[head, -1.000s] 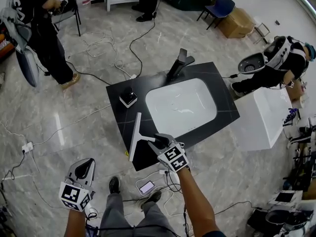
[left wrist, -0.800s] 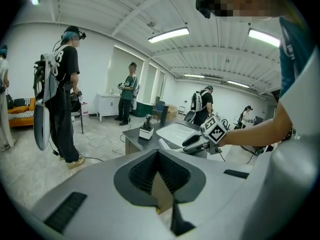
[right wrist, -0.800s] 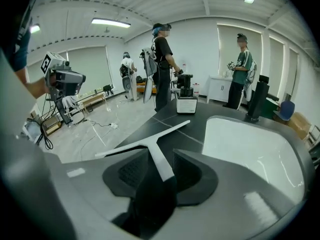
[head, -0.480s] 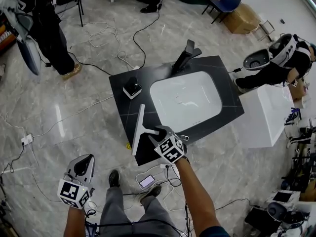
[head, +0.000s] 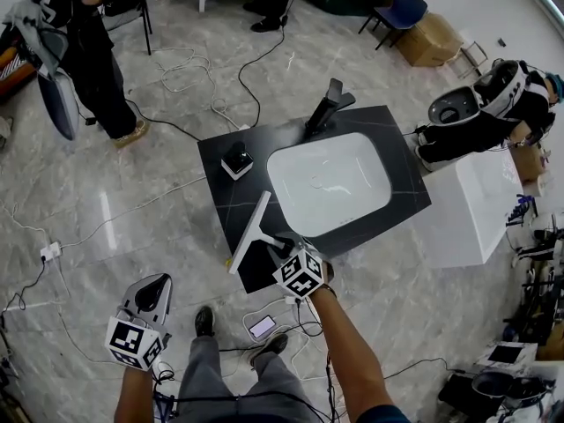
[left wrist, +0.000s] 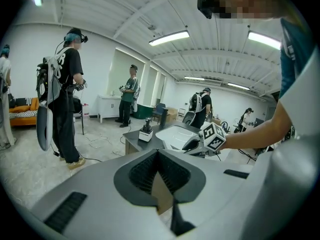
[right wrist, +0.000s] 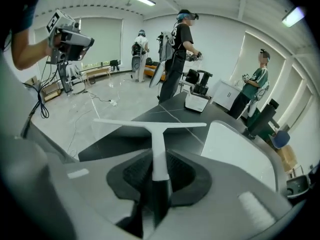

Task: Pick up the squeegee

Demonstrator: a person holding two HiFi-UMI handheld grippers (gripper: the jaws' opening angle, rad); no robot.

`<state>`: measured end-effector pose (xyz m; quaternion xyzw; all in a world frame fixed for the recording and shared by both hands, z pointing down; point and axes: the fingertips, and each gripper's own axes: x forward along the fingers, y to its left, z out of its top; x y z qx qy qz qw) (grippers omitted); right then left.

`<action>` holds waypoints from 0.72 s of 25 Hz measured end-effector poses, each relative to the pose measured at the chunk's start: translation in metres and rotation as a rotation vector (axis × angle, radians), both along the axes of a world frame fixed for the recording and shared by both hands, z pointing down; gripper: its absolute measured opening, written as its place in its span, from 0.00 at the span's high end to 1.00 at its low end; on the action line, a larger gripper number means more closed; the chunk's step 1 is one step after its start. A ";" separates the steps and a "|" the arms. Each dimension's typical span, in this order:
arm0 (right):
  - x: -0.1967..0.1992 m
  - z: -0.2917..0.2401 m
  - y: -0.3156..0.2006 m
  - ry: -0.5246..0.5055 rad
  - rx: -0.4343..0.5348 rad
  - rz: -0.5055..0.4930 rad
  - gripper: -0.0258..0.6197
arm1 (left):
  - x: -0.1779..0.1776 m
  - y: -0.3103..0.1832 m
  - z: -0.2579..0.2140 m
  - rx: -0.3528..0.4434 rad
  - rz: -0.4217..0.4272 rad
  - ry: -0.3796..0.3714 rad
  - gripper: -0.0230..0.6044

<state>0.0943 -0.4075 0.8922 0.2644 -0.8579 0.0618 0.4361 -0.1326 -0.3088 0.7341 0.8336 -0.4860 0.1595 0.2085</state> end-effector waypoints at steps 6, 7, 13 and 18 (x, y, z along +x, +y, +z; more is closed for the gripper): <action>0.014 -0.050 0.021 -0.098 0.015 0.116 0.81 | 0.008 0.002 -0.030 0.029 0.022 0.001 0.95; 0.016 -0.061 0.024 -0.116 0.019 0.137 0.81 | 0.010 0.002 -0.035 0.035 0.027 0.001 0.95; 0.040 -0.122 0.039 -0.206 0.068 0.253 0.81 | 0.024 0.000 -0.068 0.077 0.061 -0.002 0.95; 0.057 -0.177 0.050 -0.268 0.133 0.320 0.81 | 0.037 -0.004 -0.094 0.124 0.099 -0.016 0.95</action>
